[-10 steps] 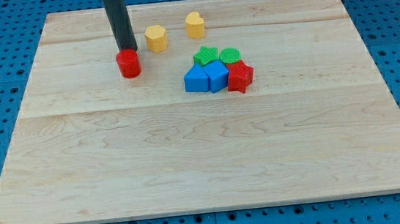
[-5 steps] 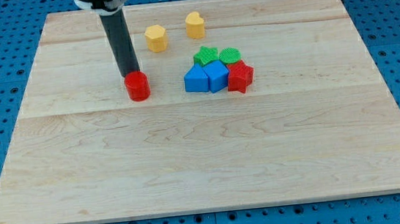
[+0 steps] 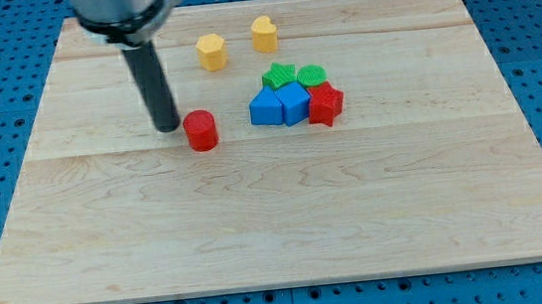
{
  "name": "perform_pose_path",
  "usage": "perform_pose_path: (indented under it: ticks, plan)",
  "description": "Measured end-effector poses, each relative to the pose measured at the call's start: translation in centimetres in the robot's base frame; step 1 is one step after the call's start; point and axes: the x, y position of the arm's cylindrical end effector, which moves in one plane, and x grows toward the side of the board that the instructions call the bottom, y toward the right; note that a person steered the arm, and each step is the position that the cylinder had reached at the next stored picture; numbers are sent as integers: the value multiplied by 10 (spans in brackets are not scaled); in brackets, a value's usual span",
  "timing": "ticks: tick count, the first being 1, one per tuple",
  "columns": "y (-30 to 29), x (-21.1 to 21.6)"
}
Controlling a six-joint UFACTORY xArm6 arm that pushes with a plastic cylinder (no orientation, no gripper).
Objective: Move the red circle to the bottom side of the blue cube
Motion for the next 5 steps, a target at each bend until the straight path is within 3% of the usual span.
perform_pose_path:
  ticks: [1, 3, 4, 5]
  plan:
    - [53, 2]
    - [22, 13]
    - [19, 40]
    - [57, 45]
